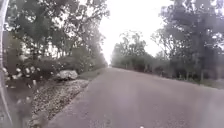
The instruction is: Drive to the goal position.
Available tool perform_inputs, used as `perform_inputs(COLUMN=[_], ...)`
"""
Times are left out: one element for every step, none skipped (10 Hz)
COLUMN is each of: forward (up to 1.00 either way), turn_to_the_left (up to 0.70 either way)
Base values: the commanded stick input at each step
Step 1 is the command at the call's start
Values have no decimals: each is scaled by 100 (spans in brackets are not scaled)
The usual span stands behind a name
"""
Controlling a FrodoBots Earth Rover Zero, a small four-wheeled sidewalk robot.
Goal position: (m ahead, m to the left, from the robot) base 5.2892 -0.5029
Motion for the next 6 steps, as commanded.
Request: perform_inputs(forward=[70, 70, 70, 70, 70, 70], turn_to_the_left=[1, 1, 1, 1, 1, 1])
